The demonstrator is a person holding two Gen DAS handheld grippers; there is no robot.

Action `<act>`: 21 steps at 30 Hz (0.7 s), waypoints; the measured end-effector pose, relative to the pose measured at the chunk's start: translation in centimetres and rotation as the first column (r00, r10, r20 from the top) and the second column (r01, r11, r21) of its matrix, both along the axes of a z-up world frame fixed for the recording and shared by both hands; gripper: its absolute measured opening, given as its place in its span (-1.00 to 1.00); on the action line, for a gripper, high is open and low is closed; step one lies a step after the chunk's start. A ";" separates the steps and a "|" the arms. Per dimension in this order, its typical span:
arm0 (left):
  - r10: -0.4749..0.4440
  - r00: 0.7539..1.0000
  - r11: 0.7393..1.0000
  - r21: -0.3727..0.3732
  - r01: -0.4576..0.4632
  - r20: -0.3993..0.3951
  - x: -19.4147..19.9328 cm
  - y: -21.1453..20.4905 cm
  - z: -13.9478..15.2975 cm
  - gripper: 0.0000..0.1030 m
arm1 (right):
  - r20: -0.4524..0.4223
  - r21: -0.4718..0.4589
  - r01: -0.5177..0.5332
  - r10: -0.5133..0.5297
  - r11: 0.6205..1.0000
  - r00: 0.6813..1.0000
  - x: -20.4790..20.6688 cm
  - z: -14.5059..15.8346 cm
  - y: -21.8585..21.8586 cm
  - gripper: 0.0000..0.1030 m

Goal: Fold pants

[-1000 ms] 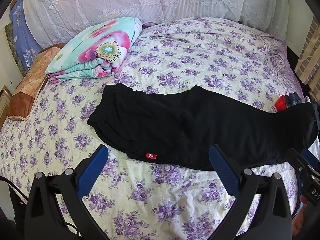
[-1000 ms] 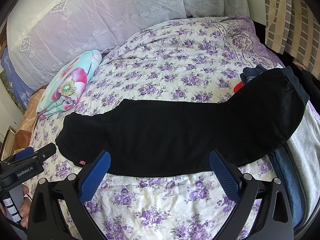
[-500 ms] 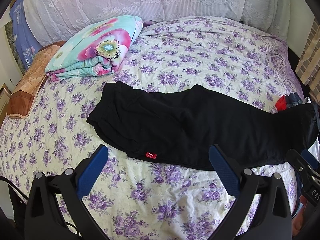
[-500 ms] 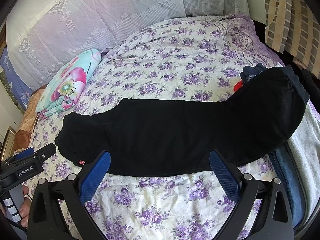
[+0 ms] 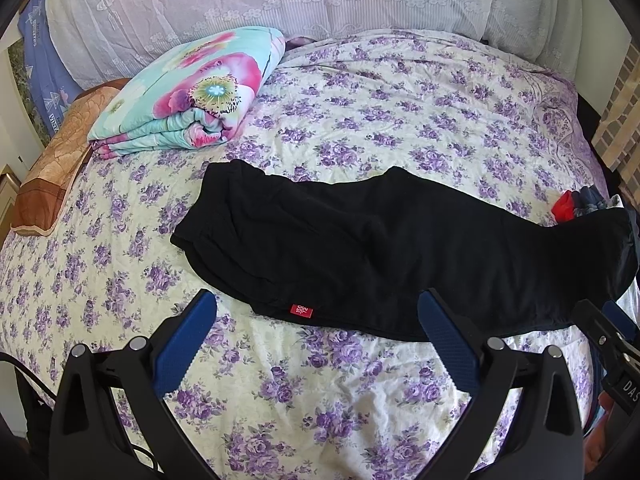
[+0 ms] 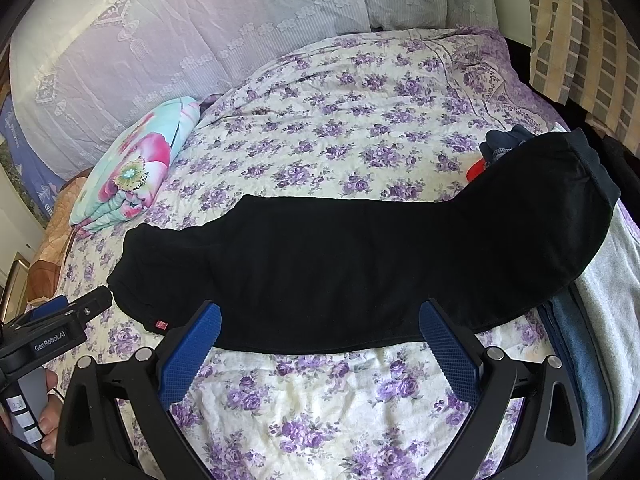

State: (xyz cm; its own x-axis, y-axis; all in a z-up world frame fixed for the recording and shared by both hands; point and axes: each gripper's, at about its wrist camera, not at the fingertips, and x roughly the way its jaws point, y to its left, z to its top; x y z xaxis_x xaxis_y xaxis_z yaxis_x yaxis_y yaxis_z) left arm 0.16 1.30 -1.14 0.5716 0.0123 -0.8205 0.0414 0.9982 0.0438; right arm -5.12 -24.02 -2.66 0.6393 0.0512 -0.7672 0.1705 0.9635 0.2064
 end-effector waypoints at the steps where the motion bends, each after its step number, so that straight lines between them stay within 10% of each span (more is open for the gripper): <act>1: -0.001 1.000 1.000 -0.001 0.001 -0.002 0.0 0.0 -0.1 0.92 | 0.000 0.000 0.000 0.000 1.000 1.000 0.1 0.1 0.0 0.93; 21: 0.070 0.988 0.991 -0.100 -0.084 -0.137 10.6 9.2 -8.6 0.92 | -0.092 0.008 0.136 -0.135 0.991 0.987 -0.5 -1.3 -2.4 0.93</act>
State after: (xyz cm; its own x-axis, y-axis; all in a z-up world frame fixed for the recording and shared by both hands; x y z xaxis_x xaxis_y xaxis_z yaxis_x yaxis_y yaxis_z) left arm 10.79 10.53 -9.72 0.4583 -0.0389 -0.8879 -0.0370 0.9973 -0.0627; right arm -5.62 -26.42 -4.00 0.5688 -0.0195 -0.8222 0.3178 0.9273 0.1979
